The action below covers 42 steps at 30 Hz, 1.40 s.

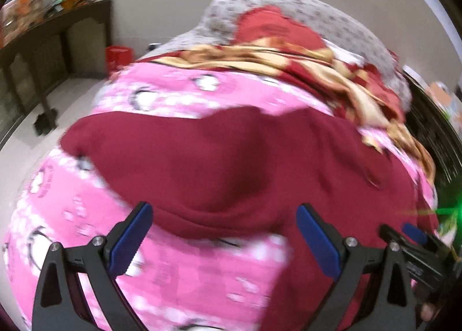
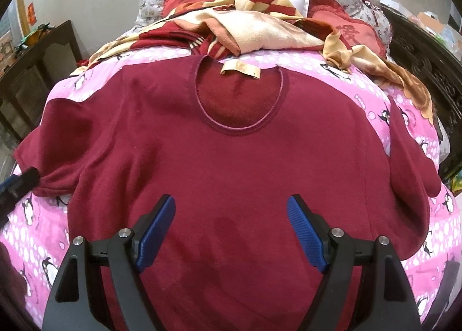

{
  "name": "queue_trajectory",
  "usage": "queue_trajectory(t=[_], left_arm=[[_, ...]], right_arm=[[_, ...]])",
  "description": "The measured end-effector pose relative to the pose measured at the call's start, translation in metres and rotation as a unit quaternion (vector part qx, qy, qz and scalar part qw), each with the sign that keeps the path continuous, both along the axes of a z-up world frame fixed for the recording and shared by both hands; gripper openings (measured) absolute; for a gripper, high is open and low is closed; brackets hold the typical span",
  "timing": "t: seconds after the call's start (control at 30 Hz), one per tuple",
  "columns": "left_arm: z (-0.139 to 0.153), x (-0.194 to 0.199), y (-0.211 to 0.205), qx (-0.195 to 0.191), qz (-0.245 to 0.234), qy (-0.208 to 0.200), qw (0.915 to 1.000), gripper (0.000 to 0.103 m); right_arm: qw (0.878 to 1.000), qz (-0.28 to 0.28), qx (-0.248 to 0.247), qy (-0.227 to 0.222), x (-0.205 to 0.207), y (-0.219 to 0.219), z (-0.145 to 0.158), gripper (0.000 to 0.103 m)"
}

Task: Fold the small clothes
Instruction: 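Grasp the sleeve with the left tool and fold it across the body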

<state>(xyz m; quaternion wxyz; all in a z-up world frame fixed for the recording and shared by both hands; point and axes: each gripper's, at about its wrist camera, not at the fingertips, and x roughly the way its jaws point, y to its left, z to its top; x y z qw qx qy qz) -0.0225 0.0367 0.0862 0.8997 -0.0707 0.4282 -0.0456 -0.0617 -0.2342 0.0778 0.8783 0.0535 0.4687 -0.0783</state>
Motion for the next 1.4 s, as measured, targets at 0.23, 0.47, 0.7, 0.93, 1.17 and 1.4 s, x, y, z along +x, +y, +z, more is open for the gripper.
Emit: queue_trajectory(t=[0.23,0.47,0.7,0.93,1.17,1.4], left_arm=[[-0.014,0.04,0.098,-0.054,0.119,0.03,0.991,0.099],[-0.049,0.077,0.16,-0.129,0.218,0.071,0.9649,0.08],[-0.04,0.099,0.162,-0.148,0.191,0.051,0.9689,0.015],[0.072,0.054,0.049,-0.133,0.002,-0.07,0.9887,0.013],[0.093,-0.001,-0.11,-0.131,-0.209,-0.08,0.9658,0.013],[-0.002,-0.021,-0.207,-0.102,-0.299,0.072,0.9459,0.033]], right_arm=[[1.0,0.013,-0.001,0.006,0.003,0.008,-0.002,0.083],[1.0,0.017,-0.005,0.014,0.005,0.007,-0.001,0.083],[1.0,0.007,-0.004,0.006,0.002,-0.005,0.007,0.083],[0.999,-0.042,0.003,-0.018,-0.006,-0.047,0.023,0.083],[0.995,-0.097,0.011,-0.032,-0.022,-0.096,0.034,0.083],[0.989,-0.146,0.016,-0.027,-0.05,-0.14,0.035,0.083]])
